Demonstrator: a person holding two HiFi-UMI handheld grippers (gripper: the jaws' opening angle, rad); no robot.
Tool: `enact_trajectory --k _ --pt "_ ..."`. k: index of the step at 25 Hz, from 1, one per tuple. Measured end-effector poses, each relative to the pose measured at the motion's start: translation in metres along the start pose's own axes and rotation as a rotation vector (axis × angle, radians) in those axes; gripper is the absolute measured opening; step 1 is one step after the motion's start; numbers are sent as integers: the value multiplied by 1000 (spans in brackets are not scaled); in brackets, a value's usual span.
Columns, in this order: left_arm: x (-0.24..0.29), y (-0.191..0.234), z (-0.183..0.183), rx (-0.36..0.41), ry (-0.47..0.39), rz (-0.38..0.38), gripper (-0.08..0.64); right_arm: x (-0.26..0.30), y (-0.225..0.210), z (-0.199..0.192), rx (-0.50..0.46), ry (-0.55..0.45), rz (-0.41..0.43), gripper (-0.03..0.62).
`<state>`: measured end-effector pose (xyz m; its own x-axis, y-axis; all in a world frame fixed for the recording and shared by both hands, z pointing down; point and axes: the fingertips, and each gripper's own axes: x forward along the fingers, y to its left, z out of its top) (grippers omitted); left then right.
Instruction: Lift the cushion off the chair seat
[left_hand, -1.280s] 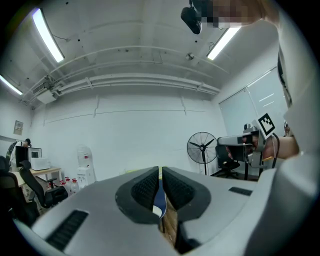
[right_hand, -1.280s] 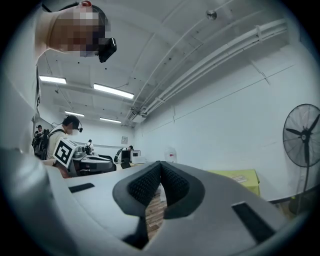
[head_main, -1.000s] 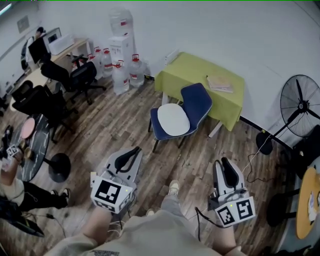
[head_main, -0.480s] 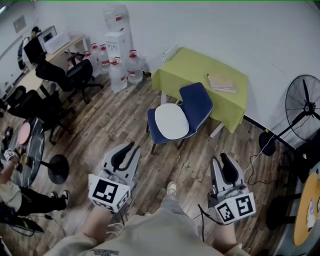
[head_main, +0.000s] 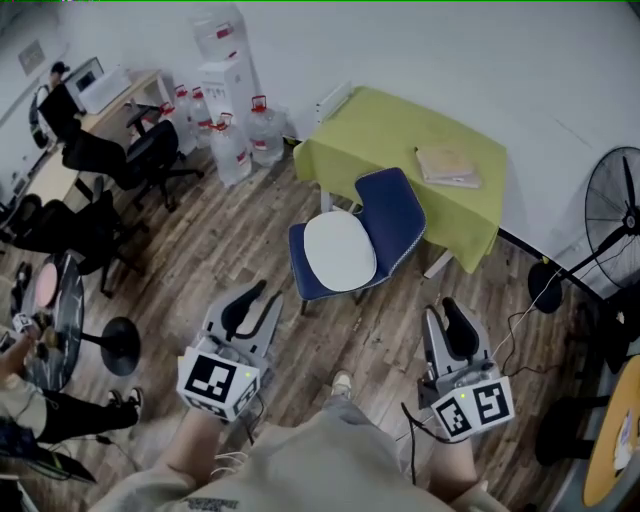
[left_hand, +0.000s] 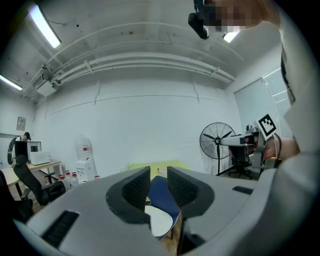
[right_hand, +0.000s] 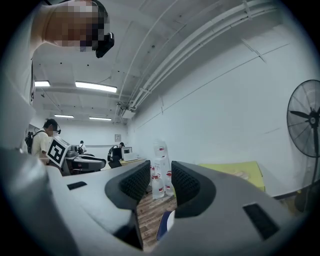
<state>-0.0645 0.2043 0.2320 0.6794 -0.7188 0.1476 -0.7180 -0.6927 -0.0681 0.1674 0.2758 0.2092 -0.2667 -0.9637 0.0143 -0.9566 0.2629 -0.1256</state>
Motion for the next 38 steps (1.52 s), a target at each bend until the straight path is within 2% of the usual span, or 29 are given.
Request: enact_trajectory --k 5,10,14,16,26,30,38 --pt "57 16 -6 -11 58 46 95 47 -49 -4 7 19 29 149" --pt "95 27 1 -4 55 86 95 87 -80 -2 3 27 73 149" --pt "115 34 5 1 53 123 95 112 -88 -6 -79 53 81 149" --pt "123 37 4 -3 54 128 97 121 -90 -11 -88 70 87 149" --pt "169 73 -17 -34 74 120 97 178 -104 -42 -89 143 89 149" --pt "193 105 -25 -45 98 96 97 218 -110 -49 -86 170 61 149" --pt "259 187 -73 -75 186 22 97 312 -125 -96 -69 277 -18 149"
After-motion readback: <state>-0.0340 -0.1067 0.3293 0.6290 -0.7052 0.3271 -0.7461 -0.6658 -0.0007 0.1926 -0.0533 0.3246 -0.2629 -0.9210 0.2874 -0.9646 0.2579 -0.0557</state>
